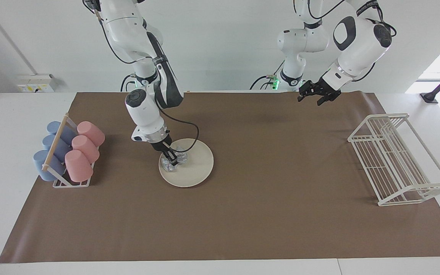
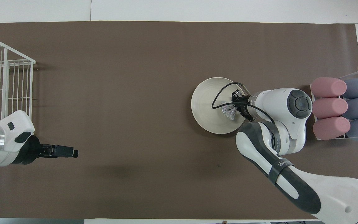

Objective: Wipe plate with sponge
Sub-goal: 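Rub the sponge around the plate surface with the right gripper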

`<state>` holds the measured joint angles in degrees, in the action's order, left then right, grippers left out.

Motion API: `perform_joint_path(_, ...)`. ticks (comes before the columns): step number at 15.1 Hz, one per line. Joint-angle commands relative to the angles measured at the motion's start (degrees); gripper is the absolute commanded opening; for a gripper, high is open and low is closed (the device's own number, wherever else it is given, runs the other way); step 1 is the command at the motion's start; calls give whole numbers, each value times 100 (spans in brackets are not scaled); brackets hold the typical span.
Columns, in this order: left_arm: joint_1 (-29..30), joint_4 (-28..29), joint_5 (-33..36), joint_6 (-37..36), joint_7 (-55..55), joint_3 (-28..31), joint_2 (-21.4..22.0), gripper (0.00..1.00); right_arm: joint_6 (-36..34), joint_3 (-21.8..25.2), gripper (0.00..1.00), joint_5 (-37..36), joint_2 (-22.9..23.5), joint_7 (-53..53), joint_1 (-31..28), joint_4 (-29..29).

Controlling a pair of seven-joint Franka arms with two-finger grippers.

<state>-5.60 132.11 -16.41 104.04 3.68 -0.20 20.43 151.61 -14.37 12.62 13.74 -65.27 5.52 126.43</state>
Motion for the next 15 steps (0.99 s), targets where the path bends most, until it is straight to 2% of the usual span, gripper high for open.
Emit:
perform_joint_path(1,33,-107,155,55,-148,12,-92,100,421,-39,0,136,260,-887,475,127)
perform_joint_path(5,51,-107,155,73,-306,12,-92,100,695,-39,0,136,331,-1172,635,119)
perform_joint_path(7,42,-107,155,64,-342,3,-92,100,660,-31,0,136,331,-866,529,119)
perform_joint_path(12,51,-107,164,82,-394,11,-100,100,607,-31,3,136,348,549,-200,127)
perform_joint_path(15,42,-116,155,90,-412,3,-100,100,572,-31,3,136,349,753,-271,127)
